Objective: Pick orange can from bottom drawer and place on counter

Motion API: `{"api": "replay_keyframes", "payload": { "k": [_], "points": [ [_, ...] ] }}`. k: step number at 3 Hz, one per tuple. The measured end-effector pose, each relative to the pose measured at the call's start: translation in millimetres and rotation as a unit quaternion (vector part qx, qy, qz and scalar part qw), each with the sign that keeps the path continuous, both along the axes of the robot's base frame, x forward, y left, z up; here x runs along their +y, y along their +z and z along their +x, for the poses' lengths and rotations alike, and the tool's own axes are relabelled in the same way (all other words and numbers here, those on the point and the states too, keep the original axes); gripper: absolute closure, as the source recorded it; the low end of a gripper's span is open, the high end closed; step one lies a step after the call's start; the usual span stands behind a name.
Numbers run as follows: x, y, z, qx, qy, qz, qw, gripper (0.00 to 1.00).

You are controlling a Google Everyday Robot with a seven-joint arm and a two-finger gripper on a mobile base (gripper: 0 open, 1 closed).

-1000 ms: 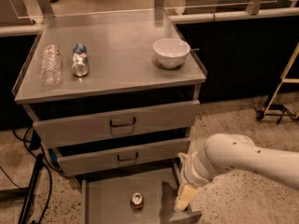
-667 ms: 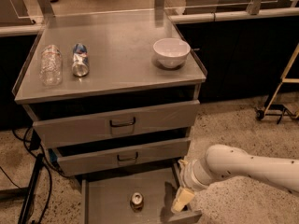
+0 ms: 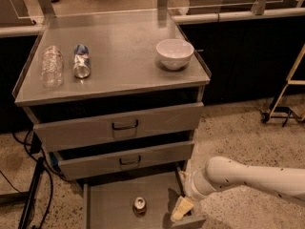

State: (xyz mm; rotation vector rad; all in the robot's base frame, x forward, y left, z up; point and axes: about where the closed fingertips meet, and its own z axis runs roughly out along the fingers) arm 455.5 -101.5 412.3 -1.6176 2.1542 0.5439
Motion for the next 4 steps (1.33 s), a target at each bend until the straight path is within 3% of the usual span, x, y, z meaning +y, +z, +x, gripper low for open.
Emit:
{"api": "replay_keyframes", "payload": {
  "k": [1, 2, 3, 4],
  "points": [
    [1, -23, -1, 0.008, 0.001, 0.016, 0.9998, 0.00],
    [11, -83, 17, 0.026, -0.006, 0.038, 0.9989, 0.00],
    [36, -133, 52, 0.041, 0.009, 0.064, 0.9971, 0.00],
    [36, -132, 52, 0.040, 0.009, 0.064, 0.9971, 0.00]
  ]
}}
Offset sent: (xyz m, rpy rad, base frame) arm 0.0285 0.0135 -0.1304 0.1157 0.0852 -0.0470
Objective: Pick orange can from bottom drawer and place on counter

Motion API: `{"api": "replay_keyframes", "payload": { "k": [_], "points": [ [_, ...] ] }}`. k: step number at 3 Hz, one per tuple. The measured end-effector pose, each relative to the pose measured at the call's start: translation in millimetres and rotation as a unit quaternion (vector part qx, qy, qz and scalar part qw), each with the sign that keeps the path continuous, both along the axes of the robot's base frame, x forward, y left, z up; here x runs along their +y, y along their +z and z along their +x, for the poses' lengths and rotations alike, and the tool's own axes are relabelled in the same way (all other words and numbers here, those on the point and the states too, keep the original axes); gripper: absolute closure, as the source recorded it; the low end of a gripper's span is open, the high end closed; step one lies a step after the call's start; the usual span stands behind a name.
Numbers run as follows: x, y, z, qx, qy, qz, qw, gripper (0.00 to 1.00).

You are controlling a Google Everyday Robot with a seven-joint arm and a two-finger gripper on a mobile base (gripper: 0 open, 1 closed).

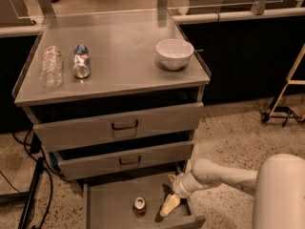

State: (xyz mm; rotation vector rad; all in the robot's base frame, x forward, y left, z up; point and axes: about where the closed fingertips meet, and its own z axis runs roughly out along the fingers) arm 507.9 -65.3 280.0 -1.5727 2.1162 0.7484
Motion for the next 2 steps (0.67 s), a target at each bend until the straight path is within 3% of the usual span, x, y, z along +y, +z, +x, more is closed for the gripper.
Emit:
{"api": "replay_keyframes", "payload": {
  "k": [2],
  "points": [
    [22, -50, 15, -0.024, -0.037, 0.081, 0.9957, 0.00]
  ]
}}
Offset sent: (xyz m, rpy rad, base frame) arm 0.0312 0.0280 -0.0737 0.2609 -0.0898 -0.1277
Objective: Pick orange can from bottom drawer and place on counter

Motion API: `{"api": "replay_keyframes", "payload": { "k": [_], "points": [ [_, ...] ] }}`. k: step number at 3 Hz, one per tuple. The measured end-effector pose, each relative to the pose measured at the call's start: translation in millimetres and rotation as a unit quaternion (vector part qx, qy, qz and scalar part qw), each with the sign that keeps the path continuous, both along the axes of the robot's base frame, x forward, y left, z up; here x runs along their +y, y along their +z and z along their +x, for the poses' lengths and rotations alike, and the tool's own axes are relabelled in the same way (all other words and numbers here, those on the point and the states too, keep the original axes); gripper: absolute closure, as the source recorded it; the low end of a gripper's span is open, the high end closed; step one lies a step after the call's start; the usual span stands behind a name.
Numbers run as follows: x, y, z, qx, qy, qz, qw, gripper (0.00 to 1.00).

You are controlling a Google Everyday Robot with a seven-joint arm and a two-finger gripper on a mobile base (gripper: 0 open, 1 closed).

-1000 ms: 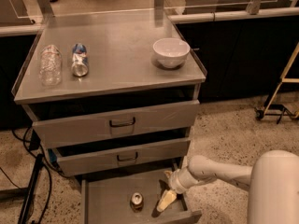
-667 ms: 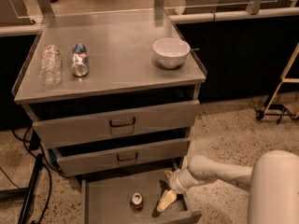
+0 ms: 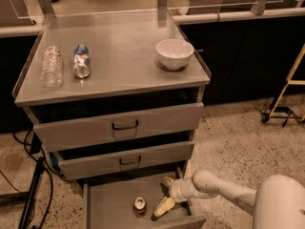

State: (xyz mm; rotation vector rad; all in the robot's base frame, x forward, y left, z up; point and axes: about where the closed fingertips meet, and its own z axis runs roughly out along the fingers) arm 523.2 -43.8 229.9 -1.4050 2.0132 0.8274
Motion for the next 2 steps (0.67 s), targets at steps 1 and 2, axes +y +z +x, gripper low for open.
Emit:
{"api": "replay_keyframes", "payload": {
  "k": [1, 2],
  "points": [
    [14.4, -27.0, 4.6, -0.003, -0.005, 0.036, 0.9993, 0.00],
    [18.3, -31.7, 2.4, 0.001, -0.002, 0.040, 0.9992, 0.00]
  ]
}}
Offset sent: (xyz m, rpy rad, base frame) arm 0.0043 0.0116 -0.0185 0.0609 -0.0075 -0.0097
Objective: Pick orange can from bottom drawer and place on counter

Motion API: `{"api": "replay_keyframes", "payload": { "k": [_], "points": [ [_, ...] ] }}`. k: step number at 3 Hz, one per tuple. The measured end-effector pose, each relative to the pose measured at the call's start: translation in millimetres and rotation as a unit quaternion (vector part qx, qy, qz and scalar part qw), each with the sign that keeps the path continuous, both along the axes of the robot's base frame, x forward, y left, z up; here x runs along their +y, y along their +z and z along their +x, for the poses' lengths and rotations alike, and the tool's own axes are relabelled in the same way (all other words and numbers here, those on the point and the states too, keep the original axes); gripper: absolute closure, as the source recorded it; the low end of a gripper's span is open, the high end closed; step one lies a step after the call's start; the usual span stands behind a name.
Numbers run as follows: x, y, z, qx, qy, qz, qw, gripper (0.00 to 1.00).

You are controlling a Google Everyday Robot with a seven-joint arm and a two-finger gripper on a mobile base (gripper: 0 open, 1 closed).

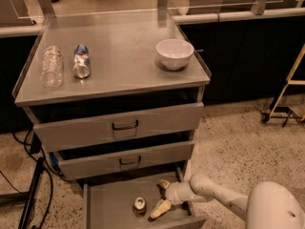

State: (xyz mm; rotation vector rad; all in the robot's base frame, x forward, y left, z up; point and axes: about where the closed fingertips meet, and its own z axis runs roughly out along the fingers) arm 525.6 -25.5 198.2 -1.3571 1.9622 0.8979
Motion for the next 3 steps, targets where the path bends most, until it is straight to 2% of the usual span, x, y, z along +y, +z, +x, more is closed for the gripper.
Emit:
{"api": "replay_keyframes", "payload": {
  "k": [1, 2, 3],
  "points": [
    [19, -21, -2, 0.014, 0.021, 0.016, 0.9996, 0.00],
    [46, -54, -13, 0.040, 0.055, 0.050, 0.9965, 0.00],
    [46, -55, -13, 0.041, 0.056, 0.051, 0.9963, 0.00]
  ]
}}
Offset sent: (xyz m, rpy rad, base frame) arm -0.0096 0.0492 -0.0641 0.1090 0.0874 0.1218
